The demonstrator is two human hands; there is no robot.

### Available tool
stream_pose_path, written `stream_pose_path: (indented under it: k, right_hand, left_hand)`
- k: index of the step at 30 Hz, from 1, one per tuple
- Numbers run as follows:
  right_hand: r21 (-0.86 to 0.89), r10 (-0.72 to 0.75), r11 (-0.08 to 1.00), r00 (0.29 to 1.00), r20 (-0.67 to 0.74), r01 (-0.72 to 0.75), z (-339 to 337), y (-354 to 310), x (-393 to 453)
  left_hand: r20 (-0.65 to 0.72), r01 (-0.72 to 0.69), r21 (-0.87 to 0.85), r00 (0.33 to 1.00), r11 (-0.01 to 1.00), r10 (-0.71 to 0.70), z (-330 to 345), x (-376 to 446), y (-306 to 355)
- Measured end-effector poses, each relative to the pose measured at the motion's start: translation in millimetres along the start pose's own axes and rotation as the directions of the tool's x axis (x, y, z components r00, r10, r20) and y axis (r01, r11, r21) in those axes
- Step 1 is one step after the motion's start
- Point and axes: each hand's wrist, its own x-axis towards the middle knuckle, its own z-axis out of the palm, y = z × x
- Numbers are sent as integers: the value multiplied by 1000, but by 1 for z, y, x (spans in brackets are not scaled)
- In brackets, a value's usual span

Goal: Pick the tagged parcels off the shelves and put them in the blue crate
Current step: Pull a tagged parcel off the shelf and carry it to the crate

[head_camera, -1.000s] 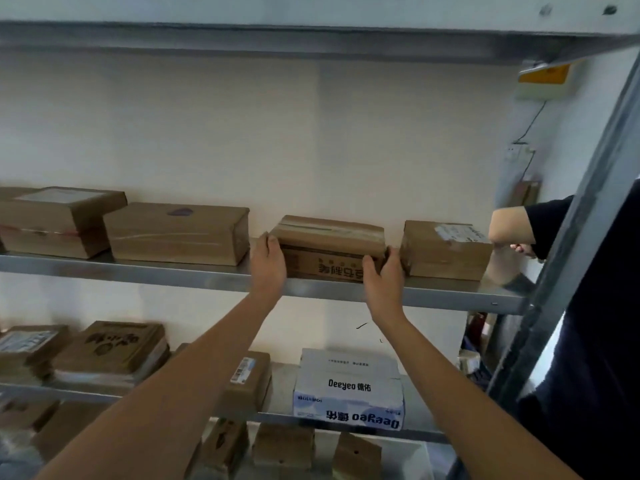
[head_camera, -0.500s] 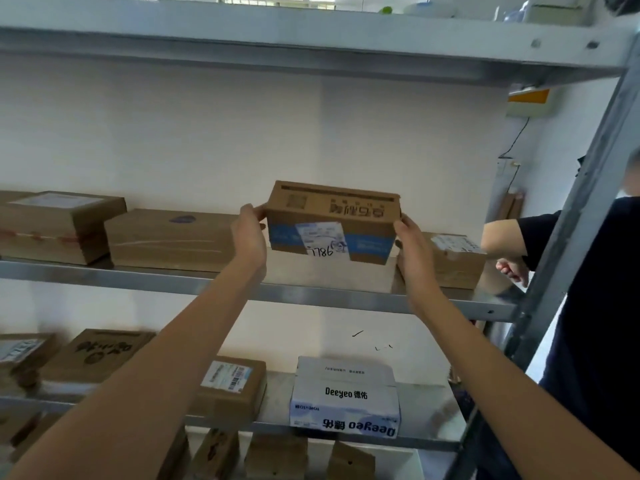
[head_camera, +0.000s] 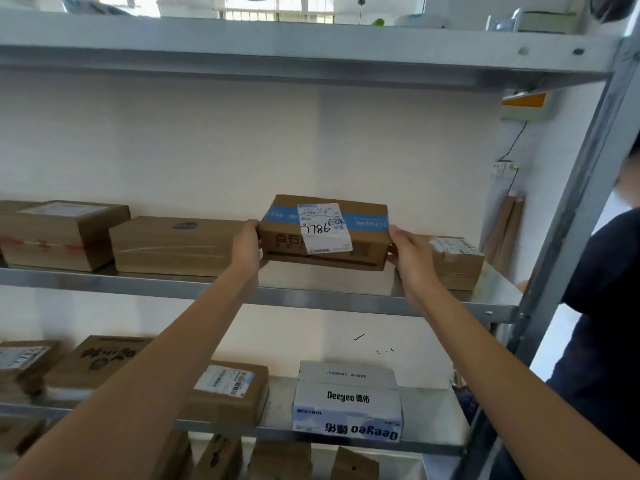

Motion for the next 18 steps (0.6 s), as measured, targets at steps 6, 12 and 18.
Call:
stream_pose_path:
  k: [6,12,18]
  right_hand:
    - [-47,114,993,993,22,-112,4,0,3]
    - [-142,96,986,994,59,-87,6,0,1]
    - [-367,43,930,996,75,-13,6,16,-8]
  left_hand:
    - [13,73,82,997,994,-74,-1,-3,-1]
    - [44,45,200,997,979,-55,0,-4,-7]
    - [88,-31,322,996,946,2,-1,-6,-24]
